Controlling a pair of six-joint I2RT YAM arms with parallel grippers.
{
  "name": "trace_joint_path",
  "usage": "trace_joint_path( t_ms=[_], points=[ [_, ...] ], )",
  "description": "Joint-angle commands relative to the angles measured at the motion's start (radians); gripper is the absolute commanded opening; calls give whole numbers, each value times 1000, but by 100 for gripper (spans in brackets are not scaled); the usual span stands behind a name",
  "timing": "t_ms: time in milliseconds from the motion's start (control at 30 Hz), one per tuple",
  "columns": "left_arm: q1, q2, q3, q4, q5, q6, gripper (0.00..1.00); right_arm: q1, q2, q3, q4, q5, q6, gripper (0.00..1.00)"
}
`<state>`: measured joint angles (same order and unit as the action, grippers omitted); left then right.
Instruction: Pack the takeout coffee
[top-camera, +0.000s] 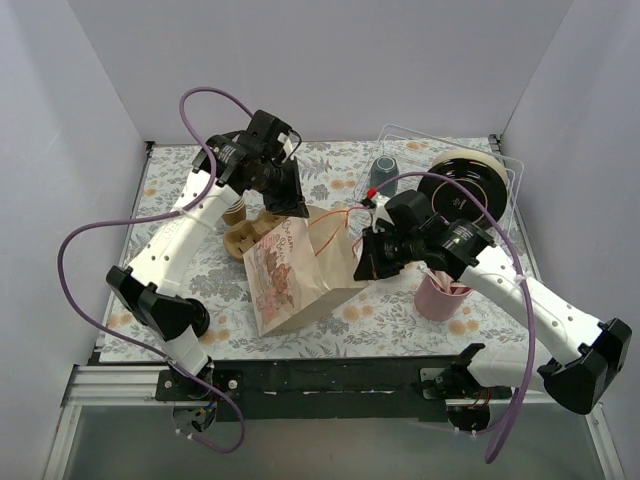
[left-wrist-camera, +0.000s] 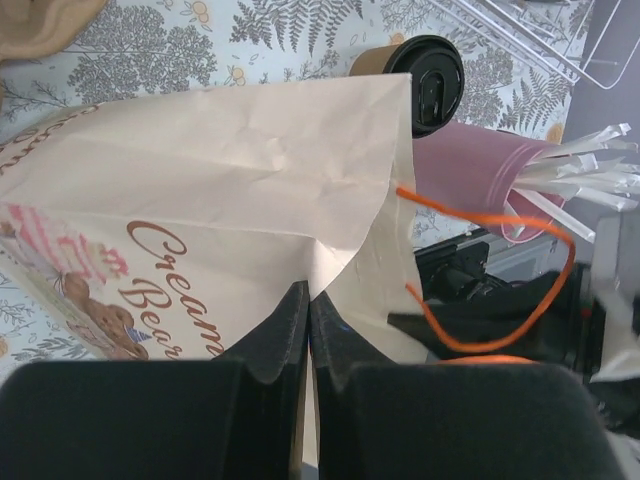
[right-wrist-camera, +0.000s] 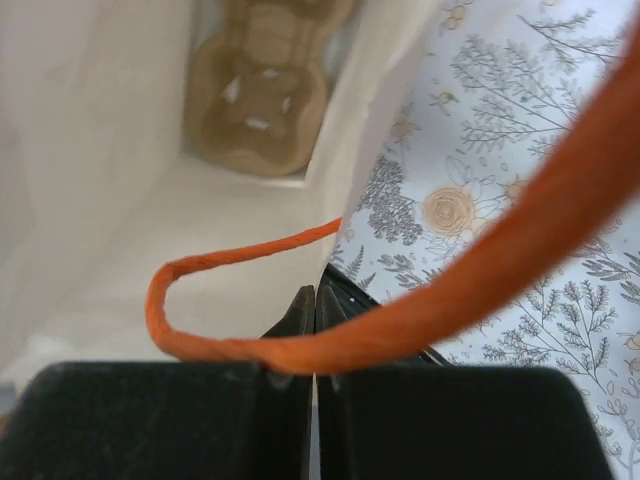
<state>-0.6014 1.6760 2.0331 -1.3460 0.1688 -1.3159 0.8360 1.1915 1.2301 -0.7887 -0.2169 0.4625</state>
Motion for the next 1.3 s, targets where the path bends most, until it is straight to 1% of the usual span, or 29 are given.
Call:
trace_joint_path(
  t_ms=[0,33,67,133,200,233,300,333,400,467,500,533,567,600,633,667,700,733,767,800,833,867,900,933,967,1000,1067,1167,1267],
  points=[
    [31,17,82,-39,96,-5,0,-156,-70,-64,91,-111,67,1],
    [35,33,114,-36,87,-8,0,-176,-88,-43,88,-122,67,1],
    [35,33,116,-36,81,0,0,-176,-102,-70,86,-33,71,1],
    [61,48,162,-35,153,-6,0,-217,-128,-159,158,-146,131,1],
    [61,73,204,-36,146,-14,0,-222,-118,-63,79,-58,96,1],
    [69,61,188,-16,170,-16,0,-225,-122,-87,112,-131,106,1],
    [69,41,196,8,181,-14,0,-241,-92,56,30,-74,47,1],
    [68,12,47,34,182,-16,0,-195,-93,45,17,26,47,1],
    [90,-68,-51,152,267,-52,0,-257,-78,31,13,-102,57,1],
    [83,-117,-189,186,267,-69,0,-206,-76,51,17,2,42,1],
    [95,-152,-235,236,302,-83,0,-215,-75,75,0,-10,39,1],
    [95,-145,-220,238,308,-83,0,-221,-29,151,-41,17,1,1],
    [97,-125,-83,225,272,-80,0,-215,9,246,-91,48,-28,1],
    [95,-84,-24,184,249,-72,0,-206,79,417,-218,88,-51,1],
    [95,-85,-10,177,233,-40,0,-193,92,416,-240,156,-64,1],
    [92,-105,-148,203,260,-40,0,-177,83,346,-225,152,-83,1],
    [115,-131,-177,258,293,-58,0,-179,60,253,-169,121,-81,1],
    [123,-125,-142,283,313,-95,0,-199,74,326,-200,117,-76,1],
    [120,-110,-35,283,237,-74,0,-192,85,401,-228,158,-87,1],
    [95,-101,-66,222,204,-57,0,-172,73,425,-190,204,-87,1],
    [109,-111,-129,223,263,-60,0,-181,60,310,-167,148,-94,1],
    [141,-102,-152,228,340,-72,0,-216,74,330,-200,104,-97,1],
    [146,-92,-70,216,307,-63,0,-222,130,410,-257,105,-114,1],
    [126,-108,-77,202,246,-49,0,-184,131,428,-276,194,-114,1],
    [124,-131,-152,223,265,-61,0,-184,113,349,-215,173,-117,1],
    [158,-139,-207,266,359,-69,0,-199,105,339,-211,127,-104,1],
    [146,-145,-183,233,301,-19,0,-163,112,365,-235,209,-114,1],
    [141,-261,-373,307,350,52,0,-160,57,209,-169,120,-142,1],
    [140,-373,-577,464,391,28,0,-158,-18,129,-94,151,-197,1]
  ],
)
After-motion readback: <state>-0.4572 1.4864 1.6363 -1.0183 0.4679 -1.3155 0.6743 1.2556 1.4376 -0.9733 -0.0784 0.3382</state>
